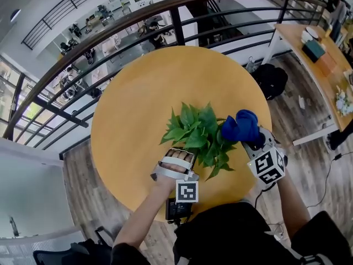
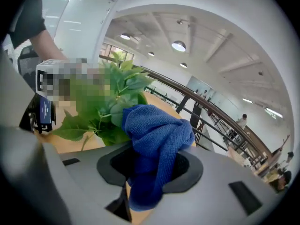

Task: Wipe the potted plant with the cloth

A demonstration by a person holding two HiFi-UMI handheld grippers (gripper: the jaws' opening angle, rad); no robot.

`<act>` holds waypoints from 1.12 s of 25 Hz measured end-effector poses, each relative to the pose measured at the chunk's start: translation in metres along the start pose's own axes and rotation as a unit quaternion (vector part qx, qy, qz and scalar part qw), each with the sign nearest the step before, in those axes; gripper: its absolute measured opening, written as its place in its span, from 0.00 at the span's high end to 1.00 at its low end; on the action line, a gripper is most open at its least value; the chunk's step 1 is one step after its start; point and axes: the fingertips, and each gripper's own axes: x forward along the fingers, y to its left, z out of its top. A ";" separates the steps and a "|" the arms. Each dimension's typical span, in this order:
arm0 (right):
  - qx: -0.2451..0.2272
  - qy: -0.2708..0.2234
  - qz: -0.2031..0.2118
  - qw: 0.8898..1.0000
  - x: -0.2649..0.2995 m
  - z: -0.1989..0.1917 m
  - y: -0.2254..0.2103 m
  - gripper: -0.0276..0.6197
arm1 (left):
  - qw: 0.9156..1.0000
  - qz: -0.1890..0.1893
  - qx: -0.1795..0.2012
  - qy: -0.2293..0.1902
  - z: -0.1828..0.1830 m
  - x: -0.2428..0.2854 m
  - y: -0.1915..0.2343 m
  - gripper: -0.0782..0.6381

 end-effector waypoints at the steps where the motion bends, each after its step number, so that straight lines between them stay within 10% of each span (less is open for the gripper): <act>1: 0.015 -0.007 0.004 1.000 -0.002 0.000 -0.003 0.72 | 0.998 -0.017 -0.052 -0.006 -0.001 0.000 -0.004 0.82; 6: 0.021 -0.021 0.009 1.000 -0.006 0.012 0.003 0.72 | 0.969 -0.003 -0.244 -0.049 -0.020 -0.007 0.005 0.89; 9: 0.029 -0.034 0.010 0.999 -0.011 0.019 0.002 0.72 | 0.927 0.029 -0.367 -0.070 -0.038 -0.015 0.020 0.89; 12: 0.068 -0.066 0.018 0.995 -0.025 0.031 -0.005 0.72 | 0.854 0.071 -0.503 -0.107 -0.058 -0.029 0.043 0.89; 15: 0.122 -0.122 0.026 0.985 -0.052 0.054 -0.017 0.72 | 0.748 0.111 -0.634 -0.159 -0.081 -0.055 0.061 0.89; 17: 0.149 -0.163 0.026 0.975 -0.074 0.073 -0.025 0.72 | 0.697 0.132 -0.681 -0.179 -0.096 -0.076 0.067 0.89; 24: 0.261 -0.291 0.022 0.920 -0.137 0.119 -0.043 0.72 | 0.651 0.222 -0.705 -0.173 -0.120 -0.153 0.080 0.89; 28: 0.267 -0.297 0.029 0.916 -0.139 0.122 -0.031 0.72 | 0.630 0.244 -0.719 -0.162 -0.116 -0.179 0.077 0.89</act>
